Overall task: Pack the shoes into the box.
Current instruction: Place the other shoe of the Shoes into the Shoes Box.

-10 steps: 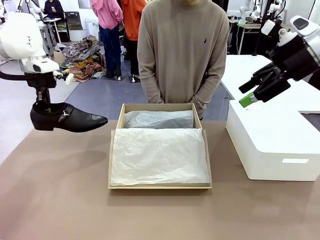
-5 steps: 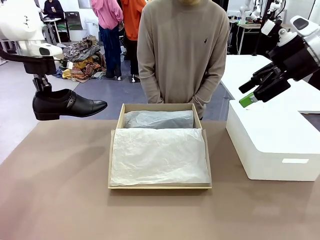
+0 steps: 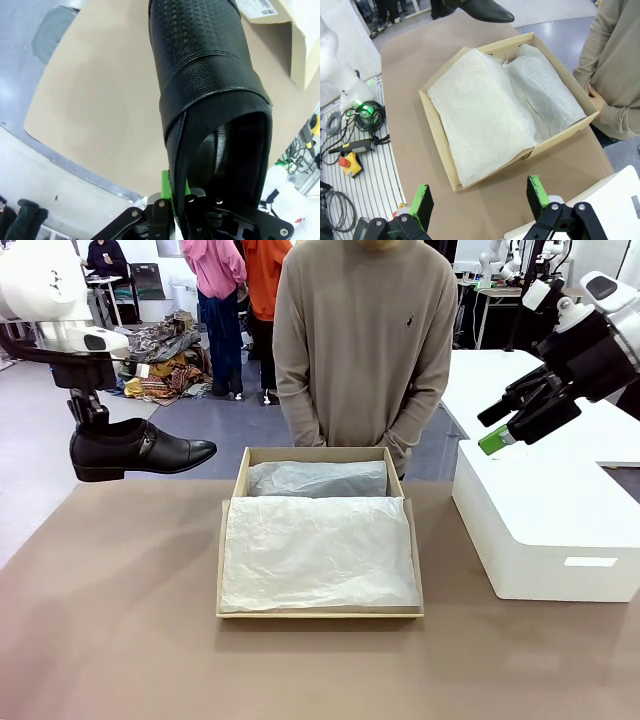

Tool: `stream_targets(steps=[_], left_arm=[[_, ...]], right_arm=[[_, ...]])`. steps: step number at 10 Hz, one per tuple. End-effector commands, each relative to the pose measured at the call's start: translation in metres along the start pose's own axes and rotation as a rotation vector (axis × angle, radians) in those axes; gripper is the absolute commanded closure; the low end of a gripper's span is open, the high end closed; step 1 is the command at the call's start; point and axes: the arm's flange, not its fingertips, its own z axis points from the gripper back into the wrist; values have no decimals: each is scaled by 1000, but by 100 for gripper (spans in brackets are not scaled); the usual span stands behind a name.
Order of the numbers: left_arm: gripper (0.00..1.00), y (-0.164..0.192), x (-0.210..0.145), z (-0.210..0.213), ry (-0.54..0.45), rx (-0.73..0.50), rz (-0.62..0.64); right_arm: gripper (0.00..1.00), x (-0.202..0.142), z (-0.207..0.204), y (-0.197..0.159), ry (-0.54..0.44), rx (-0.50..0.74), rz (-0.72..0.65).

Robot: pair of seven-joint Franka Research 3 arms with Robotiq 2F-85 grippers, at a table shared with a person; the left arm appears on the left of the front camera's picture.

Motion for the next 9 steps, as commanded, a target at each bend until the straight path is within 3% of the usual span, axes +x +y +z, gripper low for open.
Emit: stream_targets(steps=[1,2,4,9], left_arm=[[100,1,-3,5,-5,8,-13],[100,0,0,0,0,0,0],[100,-22,9,10,-76,35,224],[100,-82,47,29,-108,35,673]], right_arm=[[0,1,-2,-2,-35,12,20],[0,1,-2,-2,-35,12,20],[0,1,-2,-2,-35,12,20],[0,1,-2,-2,-35,12,20]])
